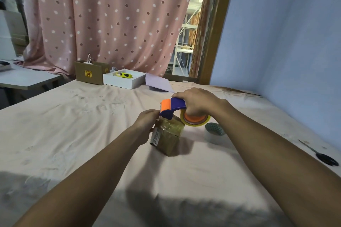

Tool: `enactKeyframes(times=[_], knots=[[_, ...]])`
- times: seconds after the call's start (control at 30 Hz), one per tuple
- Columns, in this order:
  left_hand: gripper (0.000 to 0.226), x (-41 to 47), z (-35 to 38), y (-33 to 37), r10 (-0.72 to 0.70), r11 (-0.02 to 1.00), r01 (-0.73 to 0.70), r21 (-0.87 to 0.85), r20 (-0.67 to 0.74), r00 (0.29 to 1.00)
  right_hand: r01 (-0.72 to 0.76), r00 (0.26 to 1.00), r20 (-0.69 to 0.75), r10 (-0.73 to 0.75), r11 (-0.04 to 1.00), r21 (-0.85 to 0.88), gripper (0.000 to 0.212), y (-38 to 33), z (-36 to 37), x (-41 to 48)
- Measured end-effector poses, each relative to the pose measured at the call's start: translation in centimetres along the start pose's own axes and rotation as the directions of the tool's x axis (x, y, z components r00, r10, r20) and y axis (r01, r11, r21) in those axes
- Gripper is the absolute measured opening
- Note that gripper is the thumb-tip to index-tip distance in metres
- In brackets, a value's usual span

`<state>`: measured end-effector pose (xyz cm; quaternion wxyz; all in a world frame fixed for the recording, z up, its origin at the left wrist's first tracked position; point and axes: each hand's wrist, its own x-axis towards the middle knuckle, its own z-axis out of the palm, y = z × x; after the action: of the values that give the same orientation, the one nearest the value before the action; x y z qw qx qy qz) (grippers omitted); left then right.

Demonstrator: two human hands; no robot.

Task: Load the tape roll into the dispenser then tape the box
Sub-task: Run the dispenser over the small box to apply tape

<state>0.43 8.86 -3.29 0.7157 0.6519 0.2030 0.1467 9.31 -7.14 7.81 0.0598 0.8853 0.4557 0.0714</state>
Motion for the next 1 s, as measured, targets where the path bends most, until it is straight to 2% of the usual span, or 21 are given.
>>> enactKeyframes(times=[0.17, 0.23, 0.33, 0.4, 0.47, 0.5, 0.57, 0.63, 0.67, 0.8, 1.0], knots=[[0.021, -0.8, 0.9, -1.8, -0.016, 0.996, 0.020, -0.092, 0.045, 0.999, -0.035, 0.999, -0.032, 0.036, 0.999, 0.022, 0.074, 0.8, -0.7, -0.2], [0.031, -1.2, 1.3, -2.8, 0.008, 0.999, -0.005, -0.042, 0.073, 0.997, -0.051, 0.998, -0.041, 0.052, 0.998, 0.025, 0.071, 1.1, -1.0, -0.3], [0.035, -1.7, 1.8, -4.4, 0.120, 0.986, -0.125, 0.114, 0.050, 0.992, -0.064, 0.997, -0.038, 0.065, 0.998, 0.016, 0.069, 1.4, -1.3, -0.6], [0.027, -2.2, 2.1, -5.1, 0.220, 0.968, -0.227, 0.106, 0.071, 0.973, -0.068, 0.997, -0.029, 0.068, 0.998, 0.019, 0.069, 1.5, -1.2, -0.7], [0.025, -2.7, 2.3, -4.9, 0.268, 0.960, -0.278, 0.040, 0.173, 0.948, -0.072, 0.997, -0.020, 0.072, 0.997, 0.026, 0.070, 1.7, -1.1, -0.9], [0.029, -2.8, 2.3, -4.9, 0.273, 0.958, -0.286, 0.028, 0.231, 0.934, -0.074, 0.997, -0.017, 0.074, 0.997, 0.026, 0.071, 1.9, -1.1, -0.9], [0.059, -2.3, 2.2, -5.3, 0.263, 0.950, -0.299, 0.094, 0.278, 0.924, -0.077, 0.997, -0.014, 0.077, 0.997, 0.028, 0.071, 2.1, -1.0, -1.1], [0.090, -1.8, 2.1, -5.7, 0.263, 0.919, -0.315, 0.235, 0.230, 0.937, -0.081, 0.997, -0.006, 0.081, 0.996, 0.021, 0.072, 2.3, -0.8, -1.1], [0.098, -1.7, 2.2, -5.7, 0.286, 0.896, -0.335, 0.290, 0.201, 0.937, -0.081, 0.997, -0.001, 0.081, 0.997, 0.014, 0.073, 2.3, -0.7, -1.2], [0.093, -1.1, 2.6, -6.0, 0.404, 0.816, -0.446, 0.367, 0.190, 0.895, -0.068, 0.997, 0.027, 0.069, 0.997, -0.048, 0.072, 2.7, -0.7, -1.4], [0.098, -0.4, 2.8, -5.9, 0.378, 0.802, -0.427, 0.417, 0.199, 0.904, -0.051, 0.996, 0.067, 0.059, 0.992, -0.117, 0.071, 3.4, -1.3, -2.1]])
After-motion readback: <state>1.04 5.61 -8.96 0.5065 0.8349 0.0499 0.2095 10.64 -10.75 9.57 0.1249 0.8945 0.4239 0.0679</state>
